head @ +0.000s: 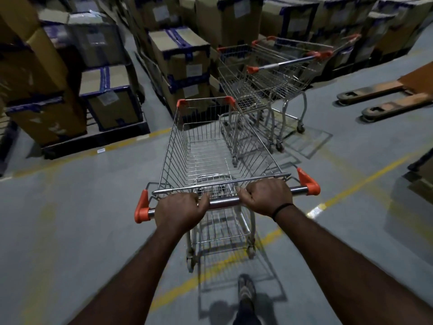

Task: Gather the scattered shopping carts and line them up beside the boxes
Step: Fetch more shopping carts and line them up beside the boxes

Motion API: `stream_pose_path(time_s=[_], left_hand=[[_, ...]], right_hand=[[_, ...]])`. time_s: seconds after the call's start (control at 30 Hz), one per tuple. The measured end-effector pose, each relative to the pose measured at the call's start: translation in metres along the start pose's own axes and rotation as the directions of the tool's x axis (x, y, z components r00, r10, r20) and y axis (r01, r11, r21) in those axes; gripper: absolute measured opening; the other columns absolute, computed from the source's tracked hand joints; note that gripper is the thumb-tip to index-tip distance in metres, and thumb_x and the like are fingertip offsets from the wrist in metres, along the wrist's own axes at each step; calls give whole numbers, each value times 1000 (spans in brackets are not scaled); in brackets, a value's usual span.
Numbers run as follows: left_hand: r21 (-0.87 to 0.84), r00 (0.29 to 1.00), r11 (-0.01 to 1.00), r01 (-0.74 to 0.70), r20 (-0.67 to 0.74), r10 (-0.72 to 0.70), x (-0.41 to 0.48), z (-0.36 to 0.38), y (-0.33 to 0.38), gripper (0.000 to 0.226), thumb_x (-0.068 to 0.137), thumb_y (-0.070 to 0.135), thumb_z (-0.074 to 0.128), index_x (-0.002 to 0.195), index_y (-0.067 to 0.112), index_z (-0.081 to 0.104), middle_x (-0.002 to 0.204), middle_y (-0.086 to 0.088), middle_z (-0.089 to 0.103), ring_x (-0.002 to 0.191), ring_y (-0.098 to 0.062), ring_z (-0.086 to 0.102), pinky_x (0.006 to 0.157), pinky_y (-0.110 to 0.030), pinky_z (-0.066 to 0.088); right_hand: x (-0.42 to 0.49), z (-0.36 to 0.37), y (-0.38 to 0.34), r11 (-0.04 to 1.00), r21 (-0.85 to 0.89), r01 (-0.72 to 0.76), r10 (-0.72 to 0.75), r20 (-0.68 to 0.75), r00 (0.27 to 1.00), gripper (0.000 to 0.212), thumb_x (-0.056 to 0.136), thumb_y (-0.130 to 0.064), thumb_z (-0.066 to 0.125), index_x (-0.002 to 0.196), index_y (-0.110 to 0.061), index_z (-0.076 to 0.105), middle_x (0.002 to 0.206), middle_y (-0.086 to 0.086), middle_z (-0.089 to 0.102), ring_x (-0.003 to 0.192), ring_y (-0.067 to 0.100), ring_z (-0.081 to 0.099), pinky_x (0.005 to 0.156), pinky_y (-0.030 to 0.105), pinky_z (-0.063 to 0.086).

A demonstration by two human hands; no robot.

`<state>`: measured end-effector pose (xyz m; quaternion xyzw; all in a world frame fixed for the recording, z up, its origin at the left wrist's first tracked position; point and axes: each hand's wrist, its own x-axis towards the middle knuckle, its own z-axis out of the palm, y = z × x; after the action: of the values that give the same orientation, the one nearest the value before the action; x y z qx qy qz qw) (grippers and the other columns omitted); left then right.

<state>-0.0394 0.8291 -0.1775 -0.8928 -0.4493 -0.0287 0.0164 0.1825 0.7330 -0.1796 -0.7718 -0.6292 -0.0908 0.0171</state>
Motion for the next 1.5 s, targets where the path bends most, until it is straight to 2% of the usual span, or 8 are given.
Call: stream_pose_path(time_s=[0.17,0.37,0.53,0.87,0.97,1.07,1.23,1.5], left_hand=[[3,998,998,61,20,-61,72,3,6,75,95,73,17,89,25,73,76,0,66,78,-23,67,67,-31,47],[-8,992,993,118,40,-118,147,3,17,74,95,74,17,87,27,73,69,3,59,69,-19,57,67,-30,44],[-14,989,990,141,48,-140,204,9,20,71,95,73,18,90,28,73,69,3,59,75,-21,63,66,-30,45],[-4,989,990,140,47,-140,327,24,10,79,93,73,11,86,24,73,70,1,64,69,-22,63,68,-30,51],[-19,988,989,147,56,-145,377,29,0,78,94,73,12,81,23,71,68,2,62,66,-20,61,67,-29,51],[-15,987,990,139,87,-137,424,31,-14,79,92,74,10,81,23,70,69,3,62,66,-18,61,63,-27,47],[-6,985,991,137,103,-136,486,34,-42,77,95,71,13,93,20,71,87,-2,71,83,-24,68,75,-33,53],[7,978,985,173,121,-173,566,38,-80,76,95,71,14,88,22,70,77,0,66,75,-22,63,70,-31,50]], right_hand=[[70,17,36,999,35,19,-19,-25,1000,84,86,-69,6,83,-16,71,76,7,69,76,30,67,59,31,34],[143,32,79,997,49,52,-51,-12,999,75,92,-68,18,84,-17,74,79,8,71,79,30,68,59,32,34],[194,43,105,995,73,74,-74,1,997,69,96,-66,26,84,-17,73,80,8,70,80,31,68,60,31,34],[315,63,149,995,28,99,-101,59,993,67,97,-67,26,84,-17,69,72,5,62,79,30,66,59,32,33],[367,70,161,996,35,88,-90,55,994,65,98,-67,28,89,-18,70,80,7,70,81,30,67,61,31,39],[416,77,168,996,42,72,-76,83,994,72,96,-72,23,84,-21,72,69,5,64,72,28,64,61,30,43],[487,83,168,997,54,58,-64,117,991,67,90,-73,13,63,-21,47,62,-1,51,61,23,51,55,29,31],[577,102,166,995,21,98,-100,164,981,71,97,-69,17,84,-20,68,65,0,53,62,22,50,52,26,27]])
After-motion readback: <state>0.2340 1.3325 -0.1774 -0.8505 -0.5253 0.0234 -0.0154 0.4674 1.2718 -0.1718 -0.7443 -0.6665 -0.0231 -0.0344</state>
